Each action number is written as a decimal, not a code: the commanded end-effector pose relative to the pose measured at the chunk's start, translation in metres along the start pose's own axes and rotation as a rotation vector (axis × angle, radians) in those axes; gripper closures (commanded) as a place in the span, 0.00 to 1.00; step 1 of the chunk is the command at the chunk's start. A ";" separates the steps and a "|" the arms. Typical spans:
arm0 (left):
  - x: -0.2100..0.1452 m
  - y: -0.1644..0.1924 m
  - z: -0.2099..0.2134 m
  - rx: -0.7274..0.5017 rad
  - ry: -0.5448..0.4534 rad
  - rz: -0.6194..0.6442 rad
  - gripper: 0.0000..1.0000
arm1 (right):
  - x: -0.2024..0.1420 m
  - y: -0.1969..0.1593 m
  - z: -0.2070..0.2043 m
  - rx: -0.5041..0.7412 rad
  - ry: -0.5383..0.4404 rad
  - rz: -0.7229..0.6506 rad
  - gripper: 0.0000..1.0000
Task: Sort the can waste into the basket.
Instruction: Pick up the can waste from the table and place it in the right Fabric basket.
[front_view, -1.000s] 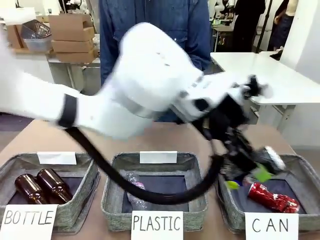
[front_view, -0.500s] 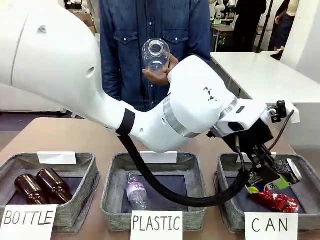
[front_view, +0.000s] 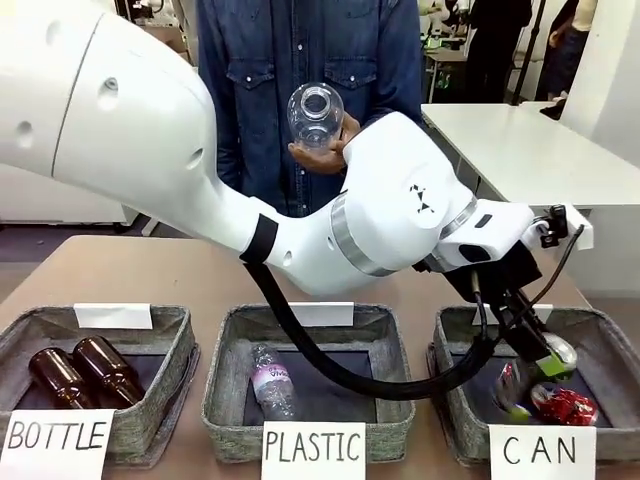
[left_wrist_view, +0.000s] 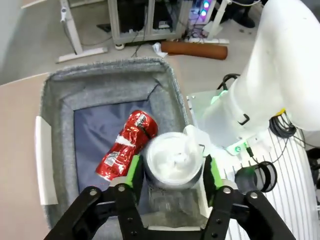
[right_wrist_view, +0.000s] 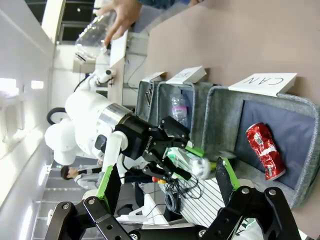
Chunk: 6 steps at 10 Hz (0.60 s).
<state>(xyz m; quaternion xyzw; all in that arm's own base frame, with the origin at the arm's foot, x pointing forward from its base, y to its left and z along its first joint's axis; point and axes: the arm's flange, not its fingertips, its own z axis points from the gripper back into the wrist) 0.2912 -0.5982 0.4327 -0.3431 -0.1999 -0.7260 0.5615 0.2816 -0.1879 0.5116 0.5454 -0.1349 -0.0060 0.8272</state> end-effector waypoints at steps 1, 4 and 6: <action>0.011 -0.001 0.000 0.000 -0.003 0.007 0.00 | 0.002 0.002 0.000 0.000 -0.018 -0.003 0.00; 0.012 0.001 0.004 0.011 0.003 0.018 0.00 | 0.002 0.002 0.000 0.000 -0.018 -0.003 0.00; 0.009 -0.001 0.011 0.001 0.042 0.043 0.00 | 0.000 0.000 0.000 0.000 0.000 0.000 0.00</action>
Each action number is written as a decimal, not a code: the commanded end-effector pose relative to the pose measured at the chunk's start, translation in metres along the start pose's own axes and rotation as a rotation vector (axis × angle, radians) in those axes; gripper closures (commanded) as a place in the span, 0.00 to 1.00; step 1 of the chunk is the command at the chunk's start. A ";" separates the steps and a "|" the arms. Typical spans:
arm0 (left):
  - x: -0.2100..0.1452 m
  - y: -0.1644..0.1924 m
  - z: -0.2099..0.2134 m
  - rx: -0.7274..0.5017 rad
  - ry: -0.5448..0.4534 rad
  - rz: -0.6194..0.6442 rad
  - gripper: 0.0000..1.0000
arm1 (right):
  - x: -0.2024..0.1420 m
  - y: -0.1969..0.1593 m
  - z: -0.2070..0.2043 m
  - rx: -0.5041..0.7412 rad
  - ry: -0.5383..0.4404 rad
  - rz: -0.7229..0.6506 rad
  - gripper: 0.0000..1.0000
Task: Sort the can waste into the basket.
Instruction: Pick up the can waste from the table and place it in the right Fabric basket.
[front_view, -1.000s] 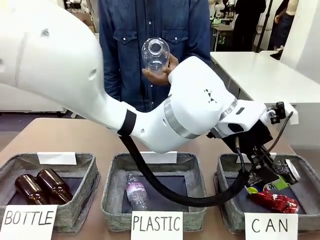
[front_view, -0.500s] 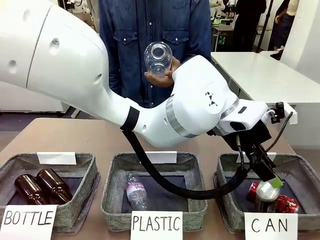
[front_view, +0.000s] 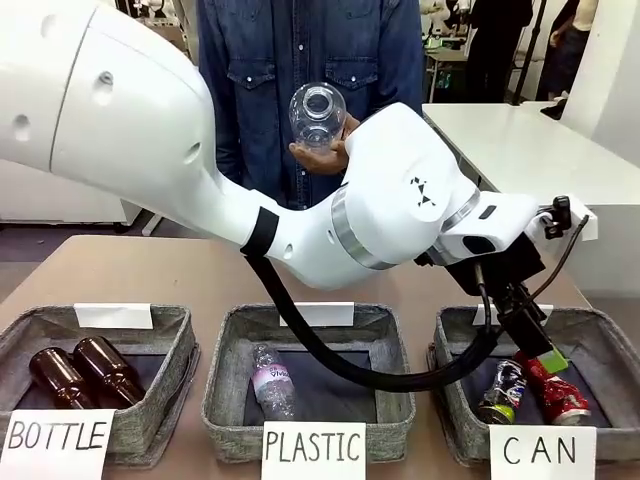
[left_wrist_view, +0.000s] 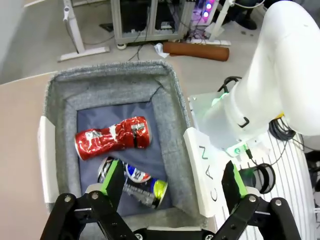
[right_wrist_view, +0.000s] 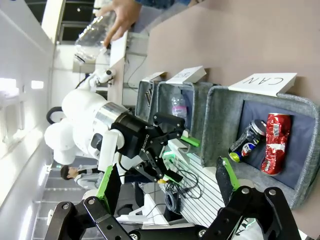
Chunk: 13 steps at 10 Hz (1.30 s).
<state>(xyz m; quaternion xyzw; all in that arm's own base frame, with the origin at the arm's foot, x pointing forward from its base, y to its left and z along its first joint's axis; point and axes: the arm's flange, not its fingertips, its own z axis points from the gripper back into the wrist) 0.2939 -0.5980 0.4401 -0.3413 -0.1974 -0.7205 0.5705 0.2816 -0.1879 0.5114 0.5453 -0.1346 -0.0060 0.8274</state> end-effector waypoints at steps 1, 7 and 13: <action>-0.002 -0.011 0.017 -0.006 0.083 0.068 0.00 | 0.000 -0.003 0.000 -0.011 0.016 -0.021 0.00; -0.090 -0.073 0.182 0.027 0.293 0.391 0.00 | 0.010 0.009 -0.017 -0.003 0.067 -0.008 0.00; -0.247 -0.123 0.450 0.211 -0.025 1.124 0.00 | 0.048 0.085 -0.134 -0.107 0.330 0.128 0.00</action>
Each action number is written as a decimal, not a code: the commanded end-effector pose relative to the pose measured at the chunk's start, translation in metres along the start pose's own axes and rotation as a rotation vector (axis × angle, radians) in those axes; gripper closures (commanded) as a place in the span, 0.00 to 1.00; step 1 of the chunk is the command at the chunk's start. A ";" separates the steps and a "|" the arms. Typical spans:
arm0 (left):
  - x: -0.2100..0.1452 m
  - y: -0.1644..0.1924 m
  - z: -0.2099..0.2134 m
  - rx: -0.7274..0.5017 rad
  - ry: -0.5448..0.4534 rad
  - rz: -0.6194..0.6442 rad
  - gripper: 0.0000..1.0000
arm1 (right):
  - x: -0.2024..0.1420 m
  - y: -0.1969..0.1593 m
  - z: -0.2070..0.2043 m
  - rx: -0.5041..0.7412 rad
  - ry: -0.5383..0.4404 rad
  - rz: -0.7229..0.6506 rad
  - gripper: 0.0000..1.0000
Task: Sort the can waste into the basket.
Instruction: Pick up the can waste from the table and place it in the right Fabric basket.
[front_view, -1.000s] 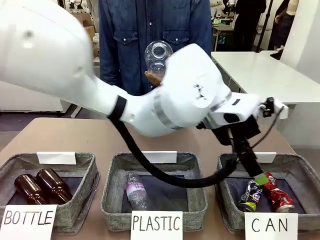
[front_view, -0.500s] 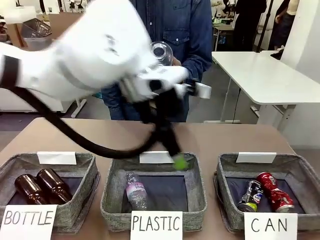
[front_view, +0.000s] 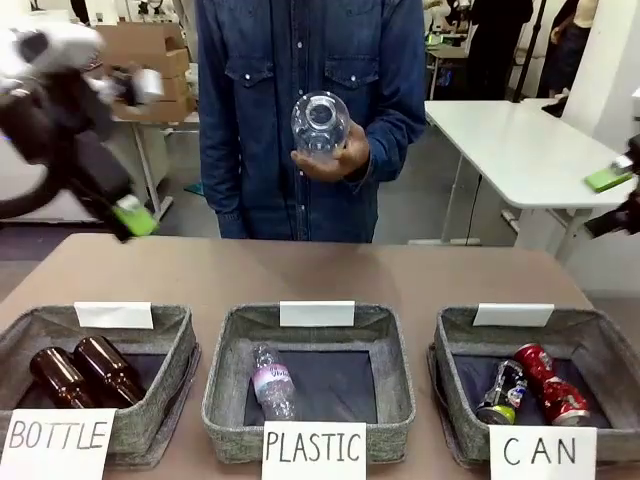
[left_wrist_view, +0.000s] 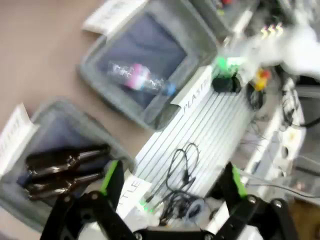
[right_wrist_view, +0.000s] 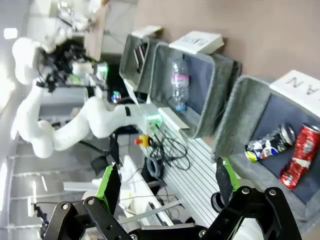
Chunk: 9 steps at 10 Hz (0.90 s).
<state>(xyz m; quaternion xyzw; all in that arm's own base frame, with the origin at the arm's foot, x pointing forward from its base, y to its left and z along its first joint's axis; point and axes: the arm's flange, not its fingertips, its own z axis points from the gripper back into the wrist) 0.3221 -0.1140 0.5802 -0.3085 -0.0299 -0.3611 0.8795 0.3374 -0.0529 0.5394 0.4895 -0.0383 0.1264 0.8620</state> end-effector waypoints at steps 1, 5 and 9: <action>-0.025 0.042 0.049 -0.109 -0.289 0.269 0.00 | 0.024 0.026 -0.022 0.025 0.037 0.009 0.00; -0.066 0.152 0.077 -0.395 -0.624 0.555 0.00 | 0.049 0.041 -0.034 0.136 -0.078 -0.204 0.00; -0.083 0.153 0.097 -0.317 -0.538 0.535 0.00 | 0.035 0.036 -0.048 0.101 0.047 -0.036 0.00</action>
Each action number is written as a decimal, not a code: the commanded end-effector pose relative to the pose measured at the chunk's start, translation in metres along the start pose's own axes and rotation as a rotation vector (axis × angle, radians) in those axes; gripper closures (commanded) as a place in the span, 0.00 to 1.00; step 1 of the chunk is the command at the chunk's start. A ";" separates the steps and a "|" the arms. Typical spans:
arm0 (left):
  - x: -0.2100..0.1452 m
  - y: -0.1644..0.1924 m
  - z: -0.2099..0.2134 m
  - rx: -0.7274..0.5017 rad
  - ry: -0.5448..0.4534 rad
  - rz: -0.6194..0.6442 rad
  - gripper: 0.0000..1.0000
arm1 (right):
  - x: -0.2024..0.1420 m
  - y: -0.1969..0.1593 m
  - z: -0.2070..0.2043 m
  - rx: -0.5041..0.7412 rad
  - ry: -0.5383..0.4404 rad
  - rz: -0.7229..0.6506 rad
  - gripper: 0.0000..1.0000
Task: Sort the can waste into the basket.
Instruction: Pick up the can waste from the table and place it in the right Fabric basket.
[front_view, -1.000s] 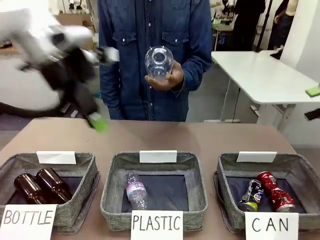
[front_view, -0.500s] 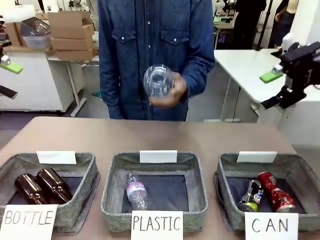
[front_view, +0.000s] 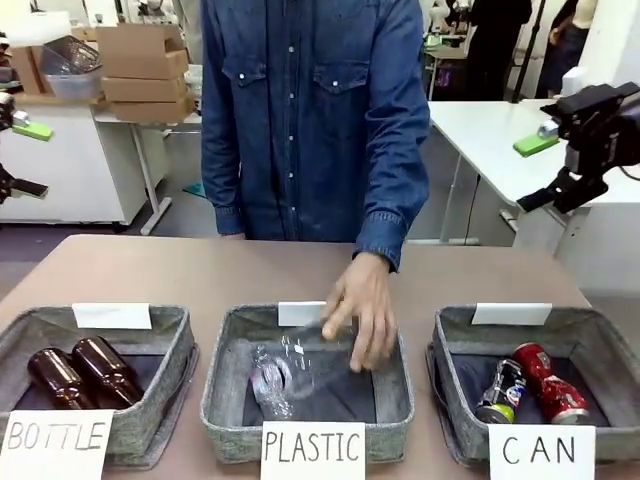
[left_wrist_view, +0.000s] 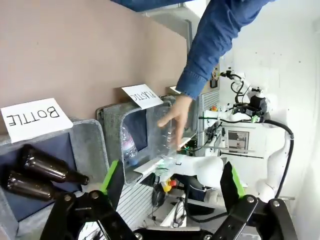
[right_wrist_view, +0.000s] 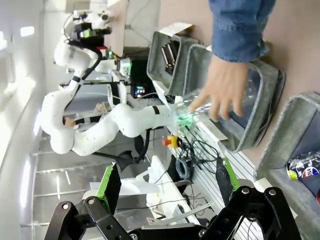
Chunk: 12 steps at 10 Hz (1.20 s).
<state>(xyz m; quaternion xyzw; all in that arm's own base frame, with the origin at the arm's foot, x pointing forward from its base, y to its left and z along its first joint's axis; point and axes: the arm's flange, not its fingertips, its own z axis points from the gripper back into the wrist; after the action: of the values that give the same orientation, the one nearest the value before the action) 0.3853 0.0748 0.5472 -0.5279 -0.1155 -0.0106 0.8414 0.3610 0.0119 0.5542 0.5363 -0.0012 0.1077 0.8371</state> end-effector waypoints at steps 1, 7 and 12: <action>-0.006 -0.008 0.006 0.013 0.007 -0.034 0.00 | -0.003 -0.002 -0.001 -0.013 0.016 0.028 0.00; -0.006 -0.008 0.006 0.013 0.007 -0.034 0.00 | -0.003 -0.002 -0.001 -0.013 0.016 0.028 0.00; -0.006 -0.008 0.006 0.013 0.007 -0.034 0.00 | -0.003 -0.002 -0.001 -0.013 0.016 0.028 0.00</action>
<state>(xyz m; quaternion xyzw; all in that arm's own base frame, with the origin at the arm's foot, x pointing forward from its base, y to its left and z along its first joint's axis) 0.3792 0.0754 0.5562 -0.5240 -0.1211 -0.0170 0.8429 0.3605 0.0122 0.5543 0.5361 -0.0021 0.1115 0.8368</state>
